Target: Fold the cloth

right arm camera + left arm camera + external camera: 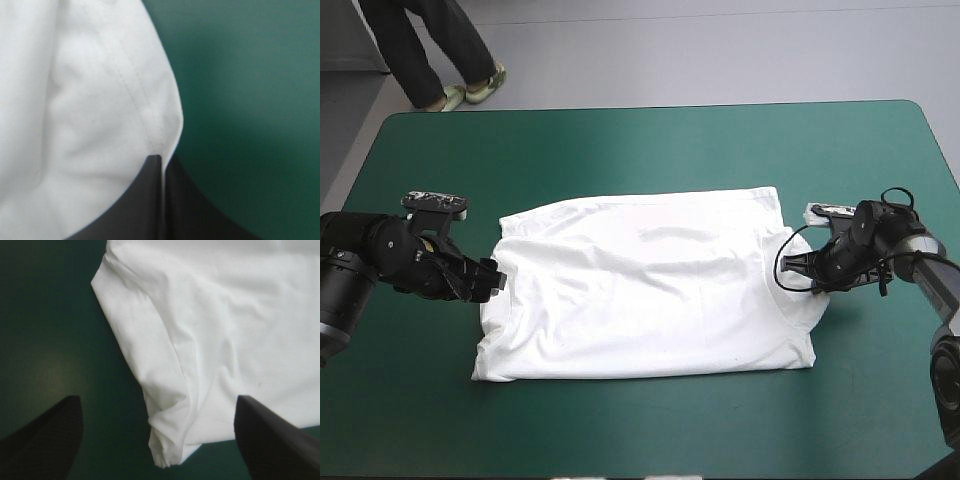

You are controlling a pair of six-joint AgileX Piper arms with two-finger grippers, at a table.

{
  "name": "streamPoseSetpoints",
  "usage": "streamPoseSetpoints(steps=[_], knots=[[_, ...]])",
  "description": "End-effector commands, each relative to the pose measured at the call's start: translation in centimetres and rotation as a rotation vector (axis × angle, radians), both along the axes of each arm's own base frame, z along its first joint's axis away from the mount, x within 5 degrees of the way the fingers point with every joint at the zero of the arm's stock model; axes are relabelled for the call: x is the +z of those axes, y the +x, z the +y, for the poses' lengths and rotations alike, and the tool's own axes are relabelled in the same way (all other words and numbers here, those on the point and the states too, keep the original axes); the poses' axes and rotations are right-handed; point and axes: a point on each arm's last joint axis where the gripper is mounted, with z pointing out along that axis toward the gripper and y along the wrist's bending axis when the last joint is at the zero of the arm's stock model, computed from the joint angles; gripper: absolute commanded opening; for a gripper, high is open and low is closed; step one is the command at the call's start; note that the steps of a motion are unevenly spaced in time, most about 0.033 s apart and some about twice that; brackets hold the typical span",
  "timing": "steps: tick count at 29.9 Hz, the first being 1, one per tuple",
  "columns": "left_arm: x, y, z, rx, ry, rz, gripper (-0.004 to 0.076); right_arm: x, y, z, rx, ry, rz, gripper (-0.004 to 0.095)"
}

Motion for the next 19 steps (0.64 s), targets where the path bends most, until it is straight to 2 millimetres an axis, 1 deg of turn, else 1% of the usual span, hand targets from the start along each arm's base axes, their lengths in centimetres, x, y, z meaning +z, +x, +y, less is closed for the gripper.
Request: streamPoseSetpoints(steps=[1,3,6,8,10,12,13,15,16,19], knots=[[1.3,-0.1,-0.2,0.000,-0.026,-0.084,0.0598,3.9,-0.9,0.3,-0.065,0.037,-0.131,-0.0011],[1.3,-0.1,-0.2,-0.001,-0.034,-0.090,0.0598,5.3,-1.3,0.4,-0.099,0.052,-0.184,-0.0009],[1.3,-0.1,-0.2,0.000,-0.035,-0.092,0.0598,7.4,-2.1,1.6,-0.095,0.079,-0.285,-0.0009],[1.3,-0.1,-0.2,0.000,-0.035,-0.092,0.0598,8.3,-2.6,3.2,-0.047,0.096,-0.334,-0.0009],[1.3,-0.1,-0.2,0.000,-0.035,-0.092,0.0598,8.5,-2.9,5.2,0.017,0.115,-0.346,-0.0009],[1.3,-0.1,-0.2,0.000,-0.035,-0.092,0.0598,8.0,-3.0,7.2,0.077,0.129,-0.336,-0.0009],[1.3,-0.1,-0.2,0.000,-0.035,-0.092,0.0598,7.5,-3.1,8.5,0.118,0.132,-0.321,-0.0009],[1.3,-0.1,-0.2,-0.001,-0.035,-0.090,0.0598,6.6,-3.1,10.1,0.166,0.133,-0.292,-0.0009],[1.3,-0.1,-0.2,-0.001,-0.034,-0.088,0.0598,5.7,-3.1,11.2,0.200,0.128,-0.264,-0.0009],[1.3,-0.2,-0.2,-0.001,-0.035,-0.080,0.0598,3.7,-3.0,12.9,0.263,0.099,-0.204,-0.0009]])
